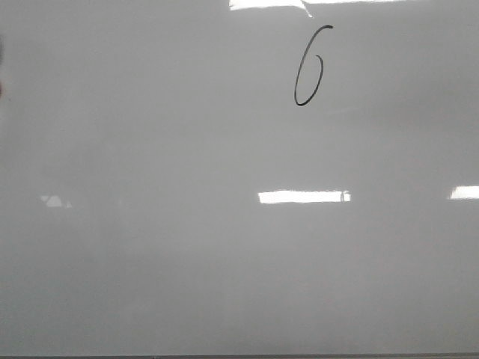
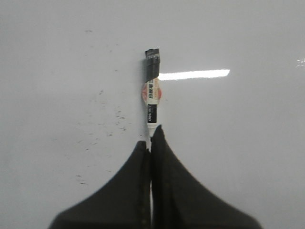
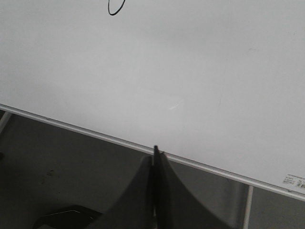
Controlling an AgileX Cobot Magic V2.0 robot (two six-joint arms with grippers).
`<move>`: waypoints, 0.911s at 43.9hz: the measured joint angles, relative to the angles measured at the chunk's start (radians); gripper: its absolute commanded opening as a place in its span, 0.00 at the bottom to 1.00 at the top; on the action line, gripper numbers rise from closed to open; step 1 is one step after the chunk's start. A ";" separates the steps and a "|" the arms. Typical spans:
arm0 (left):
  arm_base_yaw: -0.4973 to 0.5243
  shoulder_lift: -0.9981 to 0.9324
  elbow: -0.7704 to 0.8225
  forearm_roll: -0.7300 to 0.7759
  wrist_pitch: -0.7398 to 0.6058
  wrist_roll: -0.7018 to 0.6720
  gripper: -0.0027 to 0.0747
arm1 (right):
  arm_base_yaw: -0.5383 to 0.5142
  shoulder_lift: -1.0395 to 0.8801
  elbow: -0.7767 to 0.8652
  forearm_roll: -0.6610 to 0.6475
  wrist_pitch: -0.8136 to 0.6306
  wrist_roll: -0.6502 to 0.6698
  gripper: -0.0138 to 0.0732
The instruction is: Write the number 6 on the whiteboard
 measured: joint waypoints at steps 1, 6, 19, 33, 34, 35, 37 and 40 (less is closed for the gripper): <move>0.009 -0.017 0.027 -0.004 -0.019 0.006 0.01 | 0.000 0.000 0.000 0.000 0.000 0.000 0.08; 0.035 -0.074 0.135 0.000 -0.108 0.018 0.01 | 0.000 0.000 0.000 0.000 0.000 0.000 0.08; 0.035 -0.218 0.368 0.079 -0.330 -0.039 0.01 | 0.000 0.000 0.000 0.000 0.000 0.000 0.08; 0.036 -0.264 0.482 0.128 -0.528 -0.095 0.01 | 0.000 0.000 0.000 0.000 0.000 0.000 0.08; 0.036 -0.264 0.482 0.130 -0.533 -0.095 0.01 | 0.000 0.000 0.000 0.000 0.000 0.000 0.08; 0.036 -0.264 0.482 0.130 -0.537 -0.096 0.01 | 0.000 0.000 0.000 0.000 0.000 0.000 0.08; 0.036 -0.264 0.482 0.130 -0.547 -0.096 0.01 | 0.000 0.000 0.000 0.000 0.000 0.000 0.08; 0.031 -0.264 0.482 0.130 -0.553 -0.096 0.01 | 0.000 0.000 0.000 0.000 0.000 0.000 0.08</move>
